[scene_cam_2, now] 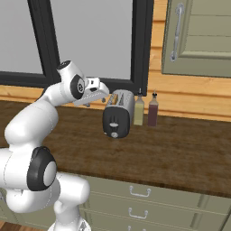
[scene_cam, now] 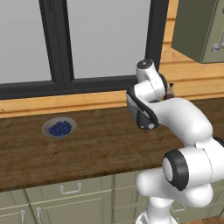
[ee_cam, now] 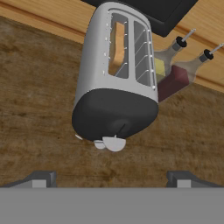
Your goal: Start the toaster. Once the lever pops up, take the bread to the plate on the dining counter.
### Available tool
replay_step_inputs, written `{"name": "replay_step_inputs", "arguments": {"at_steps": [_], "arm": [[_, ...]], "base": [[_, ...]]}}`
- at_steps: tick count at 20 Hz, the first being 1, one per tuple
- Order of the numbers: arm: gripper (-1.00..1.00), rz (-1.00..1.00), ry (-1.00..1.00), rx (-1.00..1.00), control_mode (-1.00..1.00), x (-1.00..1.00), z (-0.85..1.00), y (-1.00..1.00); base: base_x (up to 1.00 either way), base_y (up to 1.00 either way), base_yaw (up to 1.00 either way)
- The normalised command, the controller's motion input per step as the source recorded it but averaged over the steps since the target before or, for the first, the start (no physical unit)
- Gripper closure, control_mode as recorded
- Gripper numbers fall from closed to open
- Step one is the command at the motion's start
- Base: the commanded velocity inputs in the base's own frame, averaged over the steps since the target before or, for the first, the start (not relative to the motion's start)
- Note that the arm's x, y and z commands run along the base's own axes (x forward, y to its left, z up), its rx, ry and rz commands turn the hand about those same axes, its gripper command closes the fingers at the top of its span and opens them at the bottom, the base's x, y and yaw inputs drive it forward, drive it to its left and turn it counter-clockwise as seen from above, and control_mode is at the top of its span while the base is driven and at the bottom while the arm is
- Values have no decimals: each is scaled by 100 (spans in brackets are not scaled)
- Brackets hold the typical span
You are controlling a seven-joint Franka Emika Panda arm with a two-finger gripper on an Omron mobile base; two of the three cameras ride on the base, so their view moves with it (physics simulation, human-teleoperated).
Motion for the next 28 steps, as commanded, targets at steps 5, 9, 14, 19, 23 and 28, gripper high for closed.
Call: {"name": "replay_step_inputs", "arguments": {"at_steps": [5, 9, 14, 19, 23, 28], "arm": [[-100, 0, 0, 0, -100, 0, 0, 0], [-100, 0, 0, 0, -100, 0, 0, 0], [-100, 0, 0, 0, -100, 0, 0, 0], [-100, 0, 0, 0, -100, 0, 0, 0], [-100, 0, 0, 0, -100, 0, 0, 0], [-100, 0, 0, 0, -100, 0, 0, 0]], "base": [[0, 0, 0], [0, 0, 0], [0, 0, 0], [0, 0, 0], [0, 0, 0], [0, 0, 0]]}}
